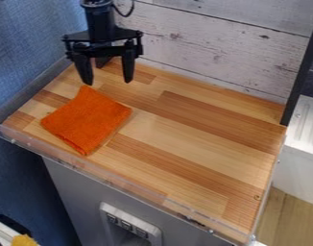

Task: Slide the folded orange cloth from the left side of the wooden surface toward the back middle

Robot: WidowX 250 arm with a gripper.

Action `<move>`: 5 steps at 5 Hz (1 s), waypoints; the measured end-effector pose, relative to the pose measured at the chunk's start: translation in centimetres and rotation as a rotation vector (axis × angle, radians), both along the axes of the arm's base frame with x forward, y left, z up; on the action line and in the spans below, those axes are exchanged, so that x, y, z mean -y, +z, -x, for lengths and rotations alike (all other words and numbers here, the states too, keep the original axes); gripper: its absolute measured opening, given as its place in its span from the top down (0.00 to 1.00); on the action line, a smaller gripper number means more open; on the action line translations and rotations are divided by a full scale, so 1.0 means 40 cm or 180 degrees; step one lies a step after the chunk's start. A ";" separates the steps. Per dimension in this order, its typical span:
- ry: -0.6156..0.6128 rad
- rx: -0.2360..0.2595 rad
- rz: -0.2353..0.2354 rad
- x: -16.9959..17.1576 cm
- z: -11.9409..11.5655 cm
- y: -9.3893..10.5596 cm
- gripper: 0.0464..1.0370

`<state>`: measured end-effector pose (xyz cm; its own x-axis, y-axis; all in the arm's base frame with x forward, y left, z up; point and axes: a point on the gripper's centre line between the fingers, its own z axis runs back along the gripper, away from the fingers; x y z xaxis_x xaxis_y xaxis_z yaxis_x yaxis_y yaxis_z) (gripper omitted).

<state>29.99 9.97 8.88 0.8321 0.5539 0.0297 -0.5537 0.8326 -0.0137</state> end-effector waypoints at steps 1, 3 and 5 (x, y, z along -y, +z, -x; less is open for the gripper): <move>0.0210 0.0024 -0.0005 -0.031 0.011 0.006 0.04; 0.0427 -0.0077 -0.0042 -0.059 0.033 0.010 0.36; 0.0515 -0.0032 -0.0098 -0.062 0.038 -0.017 0.89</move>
<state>28.46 12.45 8.19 0.7324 0.6796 0.0407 -0.6806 0.7325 0.0167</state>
